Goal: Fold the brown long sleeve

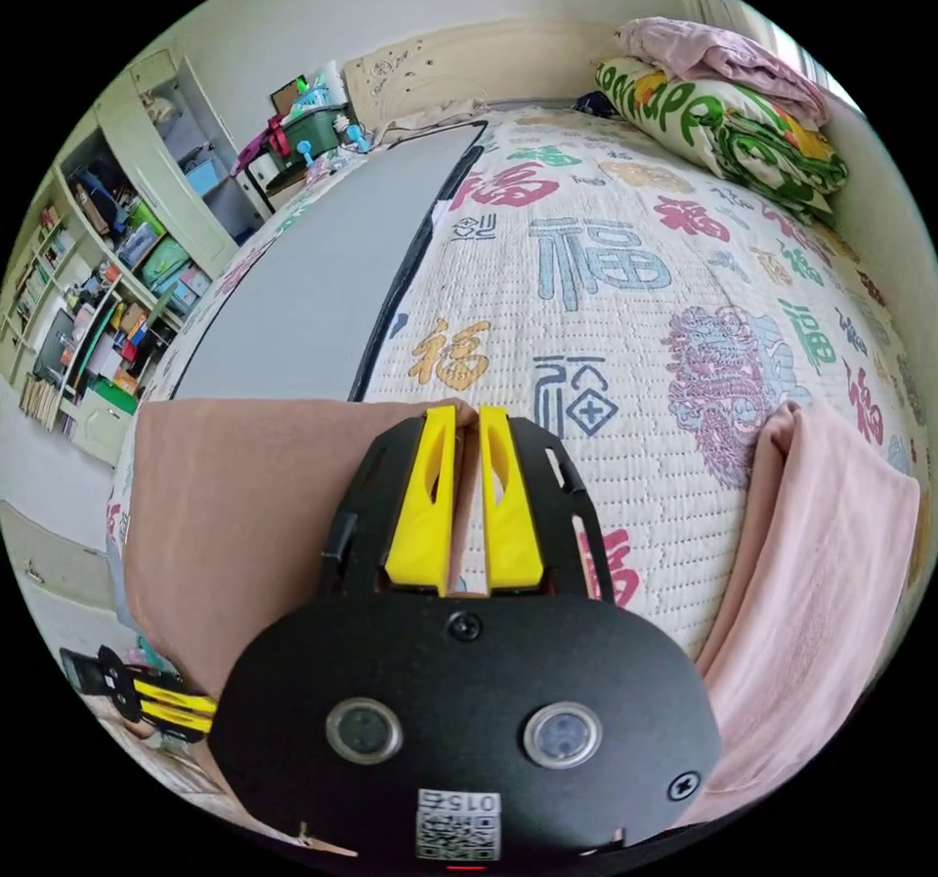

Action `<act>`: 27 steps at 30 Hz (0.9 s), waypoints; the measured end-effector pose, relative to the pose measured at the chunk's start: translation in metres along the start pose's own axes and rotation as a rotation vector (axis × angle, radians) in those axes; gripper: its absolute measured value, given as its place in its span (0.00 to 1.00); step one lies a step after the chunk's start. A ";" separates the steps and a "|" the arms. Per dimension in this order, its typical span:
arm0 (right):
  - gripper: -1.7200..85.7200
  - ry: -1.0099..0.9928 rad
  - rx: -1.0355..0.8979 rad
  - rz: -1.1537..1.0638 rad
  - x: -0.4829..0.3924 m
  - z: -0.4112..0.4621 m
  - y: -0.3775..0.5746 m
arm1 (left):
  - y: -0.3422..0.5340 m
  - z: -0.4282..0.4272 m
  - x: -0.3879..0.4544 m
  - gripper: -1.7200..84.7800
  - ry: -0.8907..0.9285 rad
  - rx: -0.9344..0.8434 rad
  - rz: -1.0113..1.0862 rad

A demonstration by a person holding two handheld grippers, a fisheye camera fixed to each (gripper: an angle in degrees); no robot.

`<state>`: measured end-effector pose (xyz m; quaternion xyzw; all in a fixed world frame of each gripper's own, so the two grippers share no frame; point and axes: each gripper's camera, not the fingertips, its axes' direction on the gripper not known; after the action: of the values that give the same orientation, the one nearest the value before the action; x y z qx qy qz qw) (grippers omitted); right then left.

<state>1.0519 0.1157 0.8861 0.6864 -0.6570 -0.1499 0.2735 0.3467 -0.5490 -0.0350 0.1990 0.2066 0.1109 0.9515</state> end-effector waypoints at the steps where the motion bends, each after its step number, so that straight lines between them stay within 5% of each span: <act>1: 0.08 -0.008 0.002 0.032 0.001 -0.004 -0.002 | 0.000 0.002 0.001 0.06 -0.003 -0.001 0.004; 6: 0.08 -0.083 0.075 0.122 0.007 -0.074 0.034 | -0.002 0.022 0.010 0.06 -0.025 -0.010 0.016; 12: 0.09 -0.554 0.257 0.137 0.033 -0.216 0.246 | -0.009 0.044 0.013 0.08 -0.003 -0.047 0.042; 19: 0.15 -0.330 0.129 0.072 0.045 -0.257 0.368 | -0.072 0.028 -0.038 0.09 0.144 0.086 0.038; 27: 0.15 -0.431 0.015 0.077 0.075 -0.207 0.385 | -0.237 0.115 -0.132 0.12 0.018 0.106 -0.043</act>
<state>0.8597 0.0838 1.2848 0.6148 -0.7272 -0.2775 0.1272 0.3102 -0.8388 0.0066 0.2438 0.2250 0.0812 0.9399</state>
